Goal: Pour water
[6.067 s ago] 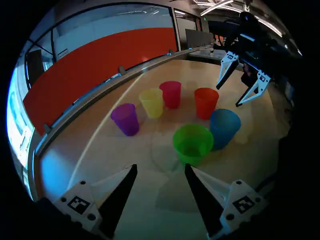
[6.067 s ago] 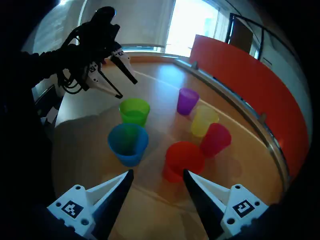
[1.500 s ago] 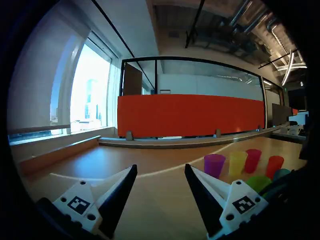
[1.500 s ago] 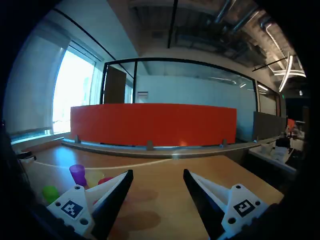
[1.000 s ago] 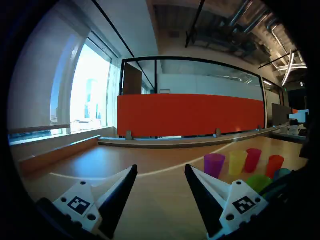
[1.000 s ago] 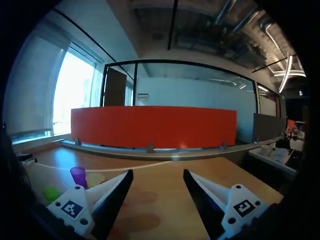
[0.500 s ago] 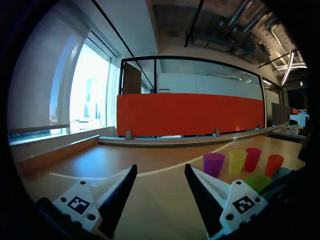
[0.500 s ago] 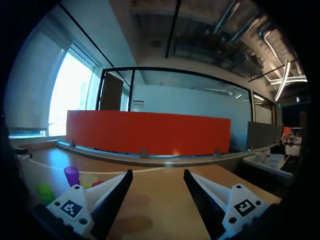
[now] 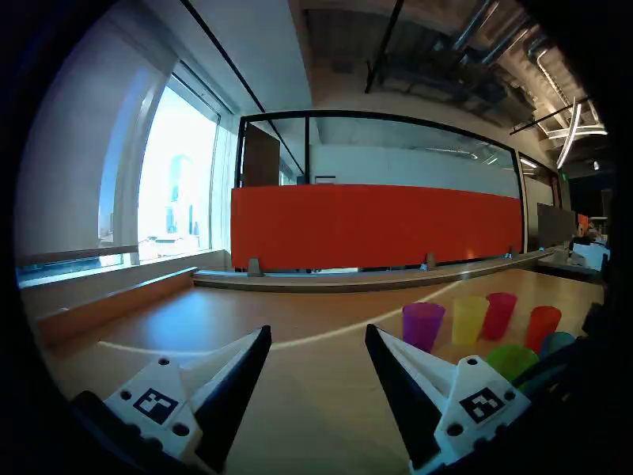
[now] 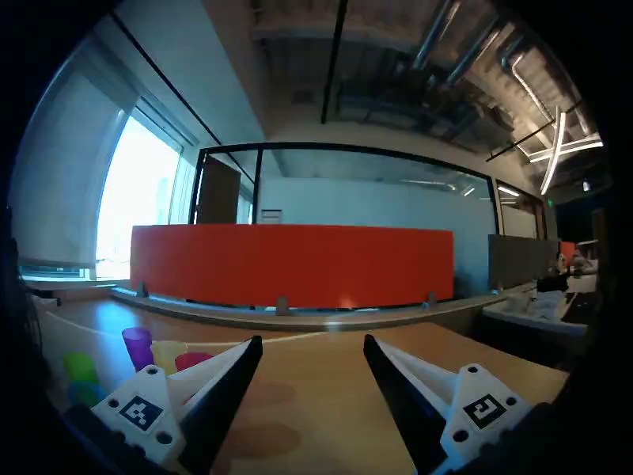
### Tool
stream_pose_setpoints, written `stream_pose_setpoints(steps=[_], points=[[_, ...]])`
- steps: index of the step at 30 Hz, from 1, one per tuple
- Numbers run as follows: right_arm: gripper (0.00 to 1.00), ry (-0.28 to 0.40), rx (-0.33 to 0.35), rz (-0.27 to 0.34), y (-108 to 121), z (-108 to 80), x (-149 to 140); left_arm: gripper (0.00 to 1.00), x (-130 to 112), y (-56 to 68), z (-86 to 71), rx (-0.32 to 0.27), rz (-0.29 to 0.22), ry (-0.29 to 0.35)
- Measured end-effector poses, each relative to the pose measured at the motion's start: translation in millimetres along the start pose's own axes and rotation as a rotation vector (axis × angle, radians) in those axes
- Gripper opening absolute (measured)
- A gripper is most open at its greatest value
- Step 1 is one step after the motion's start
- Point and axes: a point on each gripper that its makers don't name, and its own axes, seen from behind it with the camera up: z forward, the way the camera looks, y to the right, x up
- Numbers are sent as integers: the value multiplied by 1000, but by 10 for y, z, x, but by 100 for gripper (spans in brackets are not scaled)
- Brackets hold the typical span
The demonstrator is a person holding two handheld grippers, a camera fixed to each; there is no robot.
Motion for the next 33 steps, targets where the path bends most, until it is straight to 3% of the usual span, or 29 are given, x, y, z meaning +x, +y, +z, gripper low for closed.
stream_pose_setpoints(steps=[9,33], points=[[99,-36,-16,23,95,61,-227,88,0,1,-3,0,0,0],[99,-95,-5,16,75,35,-393,88,-7,1,2,0,0,0]])
